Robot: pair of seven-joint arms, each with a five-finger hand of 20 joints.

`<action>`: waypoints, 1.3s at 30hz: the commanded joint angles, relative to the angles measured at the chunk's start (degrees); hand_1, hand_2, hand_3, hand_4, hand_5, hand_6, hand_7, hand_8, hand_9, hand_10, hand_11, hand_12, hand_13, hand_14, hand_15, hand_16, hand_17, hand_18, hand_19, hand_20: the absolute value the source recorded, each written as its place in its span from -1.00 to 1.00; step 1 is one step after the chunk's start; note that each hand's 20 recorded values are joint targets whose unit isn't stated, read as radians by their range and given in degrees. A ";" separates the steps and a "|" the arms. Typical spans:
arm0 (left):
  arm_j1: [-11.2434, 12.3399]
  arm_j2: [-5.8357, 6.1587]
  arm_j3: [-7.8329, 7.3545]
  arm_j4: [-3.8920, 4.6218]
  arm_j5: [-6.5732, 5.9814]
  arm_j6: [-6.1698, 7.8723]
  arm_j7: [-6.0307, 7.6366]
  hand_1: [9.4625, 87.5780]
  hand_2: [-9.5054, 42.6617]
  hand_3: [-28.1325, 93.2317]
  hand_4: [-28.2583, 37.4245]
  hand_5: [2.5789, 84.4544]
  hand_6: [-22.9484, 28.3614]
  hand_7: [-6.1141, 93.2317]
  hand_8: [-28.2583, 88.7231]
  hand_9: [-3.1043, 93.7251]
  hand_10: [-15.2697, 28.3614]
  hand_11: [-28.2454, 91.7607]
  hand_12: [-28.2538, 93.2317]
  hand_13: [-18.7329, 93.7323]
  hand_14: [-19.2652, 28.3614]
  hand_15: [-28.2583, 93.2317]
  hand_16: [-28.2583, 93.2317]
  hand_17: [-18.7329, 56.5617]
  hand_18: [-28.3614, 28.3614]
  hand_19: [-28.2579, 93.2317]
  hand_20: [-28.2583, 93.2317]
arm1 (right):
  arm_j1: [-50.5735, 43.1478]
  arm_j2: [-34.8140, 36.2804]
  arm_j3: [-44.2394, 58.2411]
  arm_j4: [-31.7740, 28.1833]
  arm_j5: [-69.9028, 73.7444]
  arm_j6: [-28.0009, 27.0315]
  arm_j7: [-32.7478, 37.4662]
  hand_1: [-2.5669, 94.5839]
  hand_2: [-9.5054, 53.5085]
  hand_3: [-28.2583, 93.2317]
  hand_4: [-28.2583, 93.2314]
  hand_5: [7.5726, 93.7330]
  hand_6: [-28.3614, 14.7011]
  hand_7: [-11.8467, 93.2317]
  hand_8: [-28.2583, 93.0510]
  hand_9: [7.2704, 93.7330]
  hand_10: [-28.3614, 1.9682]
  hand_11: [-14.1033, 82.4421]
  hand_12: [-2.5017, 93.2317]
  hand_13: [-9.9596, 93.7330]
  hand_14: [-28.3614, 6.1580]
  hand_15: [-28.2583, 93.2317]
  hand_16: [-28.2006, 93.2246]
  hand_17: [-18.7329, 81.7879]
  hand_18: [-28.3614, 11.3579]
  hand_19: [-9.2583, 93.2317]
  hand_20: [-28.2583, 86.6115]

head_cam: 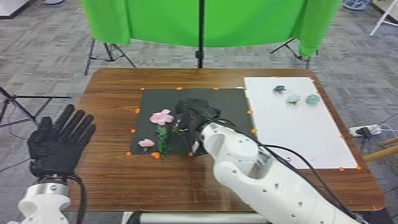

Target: Arrange flowers

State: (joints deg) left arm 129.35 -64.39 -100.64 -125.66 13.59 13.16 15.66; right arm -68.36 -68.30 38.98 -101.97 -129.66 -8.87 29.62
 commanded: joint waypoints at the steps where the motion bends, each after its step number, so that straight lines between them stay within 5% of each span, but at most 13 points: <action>1: 1.34 -0.80 -0.27 -0.38 -0.17 -0.61 0.21 -0.65 -0.15 0.74 -1.00 -0.01 0.18 -0.72 -0.64 -0.19 0.32 -0.30 -0.35 -0.20 0.37 -0.15 -0.57 -0.59 0.39 -0.22 -0.32 | -3.04 5.08 8.84 -2.92 0.31 5.84 4.27 0.03 -1.00 0.78 -1.00 0.06 0.10 -0.57 -0.72 -0.03 -0.29 -0.50 -0.64 0.02 -0.39 0.52 -0.21 -0.15 -0.76 0.77 0.30; 4: 2.16 -0.84 -0.67 -0.88 -0.11 -0.84 1.09 -0.65 -0.15 0.74 -1.00 -0.02 0.18 -0.72 -0.64 -0.19 0.32 -0.30 -0.35 -0.20 0.37 -0.16 -0.57 -0.59 0.39 -0.22 -0.32 | -4.25 8.38 16.41 -2.43 0.83 1.10 4.18 0.01 -1.00 0.77 -1.00 0.04 0.11 -0.58 -0.71 -0.08 -0.24 -0.54 -0.68 0.02 -0.32 0.20 -0.28 -0.18 -0.73 0.66 0.20; 5: 2.23 -0.77 -0.79 -0.93 -0.03 -0.98 1.20 -0.66 -0.15 0.74 -1.00 -0.02 0.18 -0.73 -0.64 -0.19 0.32 -0.30 -0.35 -0.20 0.37 -0.16 -0.58 -0.59 0.39 -0.22 -0.32 | -4.39 9.43 18.08 -1.64 1.93 1.37 4.77 0.00 -1.00 0.77 -1.00 0.00 0.13 -0.58 -0.71 -0.13 -0.17 -0.56 -0.70 -0.03 -0.30 -0.07 -0.28 -0.22 -0.70 0.55 0.09; 9: 2.42 -0.52 -1.43 -1.01 0.79 -1.98 1.57 -0.66 -0.16 0.74 -1.00 -0.02 0.18 -0.73 -0.65 -0.18 0.31 -0.31 -0.35 -0.20 0.34 -0.18 -0.58 -0.58 0.38 -0.23 -0.32 | -3.63 13.37 20.21 3.37 2.82 3.89 7.57 0.00 -1.00 0.78 -1.00 -0.04 0.13 -0.59 -0.71 -0.20 -0.13 -0.58 -0.74 -0.13 -0.24 -0.37 -0.29 -0.28 -0.57 0.36 -0.08; 21: 3.54 -1.18 -1.14 -1.31 0.76 -1.22 2.16 -0.66 -0.17 0.73 -1.00 -0.02 0.18 -0.74 -0.64 -0.21 0.29 -0.33 -0.36 -0.21 0.34 -0.21 -0.57 -0.57 0.38 -0.25 -0.32 | -1.69 16.89 18.94 11.69 -0.75 9.10 11.45 0.10 -1.00 0.81 -1.00 0.01 0.18 -0.51 -0.74 -0.21 0.06 -0.51 -0.76 -0.12 -0.21 -0.38 -0.30 -0.27 -0.51 0.34 -0.15; 29: 3.56 -1.45 -0.99 -1.30 0.48 -0.80 2.29 -0.66 -0.17 0.73 -1.00 -0.03 0.18 -0.75 -0.64 -0.21 0.28 -0.33 -0.36 -0.22 0.34 -0.21 -0.57 -0.58 0.38 -0.24 -0.32 | 3.36 16.31 13.76 18.08 2.09 4.50 13.67 0.12 -1.00 0.80 -1.00 0.05 0.21 -0.50 -0.75 -0.23 0.08 -0.51 -0.77 -0.10 -0.22 -0.36 -0.29 -0.25 -0.53 0.40 -0.14; 37: 3.07 -1.70 -0.82 -0.99 0.65 -1.23 1.71 -0.66 -0.16 0.73 -1.00 -0.02 0.18 -0.74 -0.64 -0.21 0.29 -0.33 -0.35 -0.22 0.35 -0.20 -0.56 -0.58 0.38 -0.24 -0.32 | 0.78 15.78 12.74 19.74 2.93 5.82 16.31 0.33 -0.87 0.67 -1.00 0.24 0.31 -0.52 -0.72 0.09 0.13 -0.50 -0.70 0.26 0.00 -0.24 -0.26 -0.08 -0.42 0.54 -0.07; 39: 2.99 -1.71 -0.85 -1.00 0.65 -1.32 1.68 -0.66 -0.16 0.73 -1.00 -0.02 0.18 -0.74 -0.64 -0.21 0.29 -0.33 -0.35 -0.22 0.35 -0.20 -0.56 -0.58 0.38 -0.24 -0.32 | -0.03 16.06 12.20 19.87 1.85 7.94 15.83 0.37 -0.84 0.59 -1.00 0.31 0.27 -0.50 -0.65 0.22 0.08 -0.44 -0.64 0.34 0.08 -0.20 -0.12 -0.06 -0.43 0.59 0.00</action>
State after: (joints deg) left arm 132.07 -65.45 -101.69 -126.93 13.97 12.11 17.84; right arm -64.74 -52.28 52.07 -82.89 -126.55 -3.92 44.84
